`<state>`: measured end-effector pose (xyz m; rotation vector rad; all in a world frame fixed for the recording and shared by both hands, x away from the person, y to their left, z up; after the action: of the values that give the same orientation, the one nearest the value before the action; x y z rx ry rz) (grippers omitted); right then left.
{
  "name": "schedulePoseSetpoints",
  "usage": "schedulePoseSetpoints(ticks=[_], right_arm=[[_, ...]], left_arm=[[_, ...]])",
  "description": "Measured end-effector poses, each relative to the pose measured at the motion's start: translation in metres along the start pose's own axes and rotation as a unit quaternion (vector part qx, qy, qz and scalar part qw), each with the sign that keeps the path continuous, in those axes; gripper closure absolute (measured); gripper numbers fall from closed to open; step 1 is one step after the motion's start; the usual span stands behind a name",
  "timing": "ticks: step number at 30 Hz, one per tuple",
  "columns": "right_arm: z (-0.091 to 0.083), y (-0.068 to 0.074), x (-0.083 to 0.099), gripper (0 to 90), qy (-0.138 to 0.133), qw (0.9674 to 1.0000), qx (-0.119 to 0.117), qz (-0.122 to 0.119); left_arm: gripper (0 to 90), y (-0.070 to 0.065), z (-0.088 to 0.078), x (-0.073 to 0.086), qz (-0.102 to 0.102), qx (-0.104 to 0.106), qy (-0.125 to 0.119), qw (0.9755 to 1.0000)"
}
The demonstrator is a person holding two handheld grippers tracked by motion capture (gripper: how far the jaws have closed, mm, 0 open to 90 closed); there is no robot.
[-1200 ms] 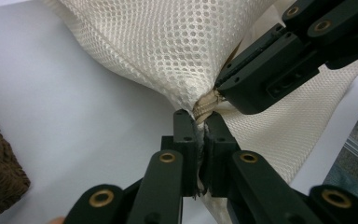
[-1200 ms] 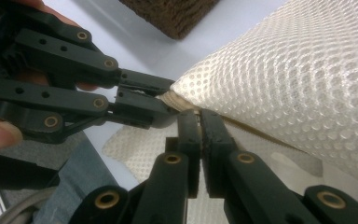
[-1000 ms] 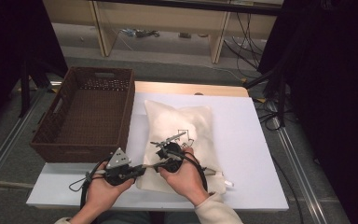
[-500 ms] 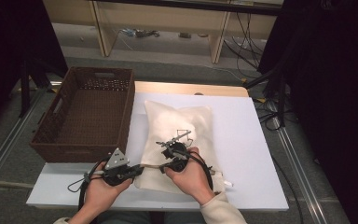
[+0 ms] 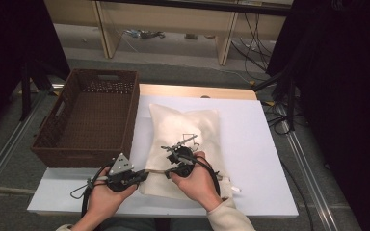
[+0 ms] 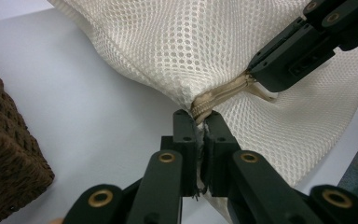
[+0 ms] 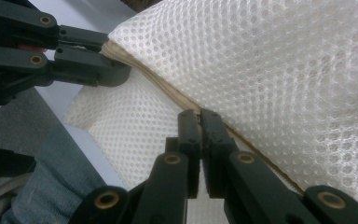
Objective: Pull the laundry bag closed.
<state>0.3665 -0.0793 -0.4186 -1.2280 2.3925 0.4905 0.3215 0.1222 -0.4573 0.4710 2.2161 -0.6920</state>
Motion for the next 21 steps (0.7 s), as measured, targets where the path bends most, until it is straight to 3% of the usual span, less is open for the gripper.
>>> schedulePoseSetpoints(ticks=[6,7,9,10,16,17,21], right_arm=[[-0.002,0.0,0.0,88.7,0.003,1.0,-0.001,0.001],[-0.002,0.002,0.0,88.7,0.009,0.9999,0.005,0.011],[-0.004,0.001,0.001,88.7,0.013,0.9998,0.012,0.013],[-0.004,-0.002,0.001,88.7,0.013,0.9999,0.009,0.003],[-0.011,-0.005,0.004,88.8,0.021,0.9997,0.013,0.009],[-0.012,-0.004,0.004,88.7,0.021,0.9995,0.013,0.02],[-0.019,-0.008,0.008,88.7,0.024,0.9995,0.016,0.014]], left_arm=[[84.6,-0.001,0.001,0.0,-0.003,0.0,-0.004,1.0],[84.6,0.0,-0.001,0.0,0.006,-0.004,0.002,1.0],[84.6,0.0,0.0,0.0,-0.006,-0.001,-0.008,1.0],[84.6,0.0,0.001,0.0,-0.006,0.0,-0.007,1.0],[84.6,0.0,0.0,0.0,-0.006,-0.002,-0.007,1.0],[84.6,0.002,-0.001,0.0,0.004,-0.006,0.003,1.0],[84.6,0.002,0.0,0.0,-0.002,-0.008,-0.001,1.0]])
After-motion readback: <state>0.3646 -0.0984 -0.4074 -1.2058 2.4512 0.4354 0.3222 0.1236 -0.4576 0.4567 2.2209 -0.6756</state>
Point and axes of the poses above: each handheld gripper's, and its own axes: z roughly forward along the jaws, x roughly out of its underside, y roughly to its left, the point moved 1 cm from there along z, roughly forward along the jaws, and after that the axes turned 13 degrees about -z, right-handed, at the moved point
